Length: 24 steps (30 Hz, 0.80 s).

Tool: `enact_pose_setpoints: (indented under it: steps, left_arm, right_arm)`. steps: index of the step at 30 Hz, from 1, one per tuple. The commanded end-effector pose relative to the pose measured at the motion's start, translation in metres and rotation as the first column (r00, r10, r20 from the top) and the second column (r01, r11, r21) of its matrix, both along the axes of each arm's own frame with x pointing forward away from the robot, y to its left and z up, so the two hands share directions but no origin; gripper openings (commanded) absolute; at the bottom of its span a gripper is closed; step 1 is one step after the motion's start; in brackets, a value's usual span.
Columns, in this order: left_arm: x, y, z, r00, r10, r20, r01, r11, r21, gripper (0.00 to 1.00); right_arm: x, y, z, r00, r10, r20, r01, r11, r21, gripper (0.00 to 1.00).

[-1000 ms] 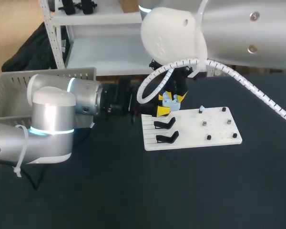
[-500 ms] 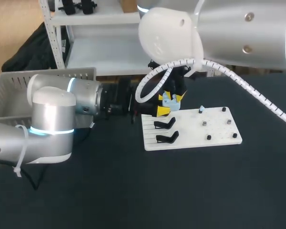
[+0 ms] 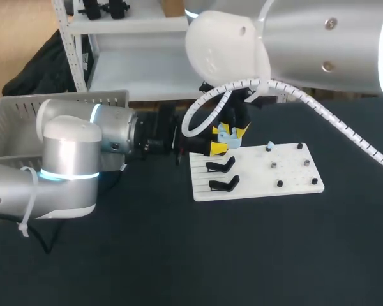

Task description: Pick up each earbud case from the left stands, insert the matching earbuds, close the lid, and place the case in the box.

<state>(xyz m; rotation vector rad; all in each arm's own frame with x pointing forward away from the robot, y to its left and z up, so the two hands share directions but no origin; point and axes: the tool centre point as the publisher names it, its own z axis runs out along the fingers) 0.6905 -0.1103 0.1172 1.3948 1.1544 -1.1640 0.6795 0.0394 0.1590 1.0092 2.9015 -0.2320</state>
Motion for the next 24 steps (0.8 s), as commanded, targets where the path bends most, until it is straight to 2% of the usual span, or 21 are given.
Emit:
enact_pose_setpoints:
  steps: [1,10,13,16,21,24]
  left_arm:
    - [0.001,0.0,-0.001,1.0,-0.002,0.001,0.002,1.0,-0.002,0.0]
    - [0.001,0.0,-0.001,1.0,-0.002,0.001,0.002,1.0,-0.002,0.0]
    - [0.001,0.0,-0.001,1.0,-0.002,0.001,0.002,1.0,-0.002,0.0]
    - [0.001,0.0,-0.001,1.0,-0.002,0.001,0.002,1.0,-0.002,0.0]
    - [0.001,0.0,-0.001,1.0,-0.002,0.001,0.002,1.0,-0.002,0.0]
    - [0.001,0.0,-0.001,1.0,-0.002,0.001,0.002,1.0,-0.002,0.0]
  right_arm:
    - [0.003,0.002,0.0,1.0,-0.002,-0.009,0.002,1.0,-0.005,0.0]
    - [0.004,0.002,-0.002,1.0,-0.002,-0.017,0.002,1.0,-0.005,0.0]
    - [0.003,0.002,-0.001,1.0,-0.002,-0.011,0.002,1.0,0.001,0.31]
    - [0.0,0.002,0.003,1.0,-0.002,0.0,0.002,1.0,0.01,0.4]
    - [-0.009,-0.002,0.013,0.999,-0.001,0.039,0.0,1.0,0.029,0.42]
    - [-0.015,-0.008,0.024,0.997,-0.008,0.077,0.003,0.998,0.06,0.38]
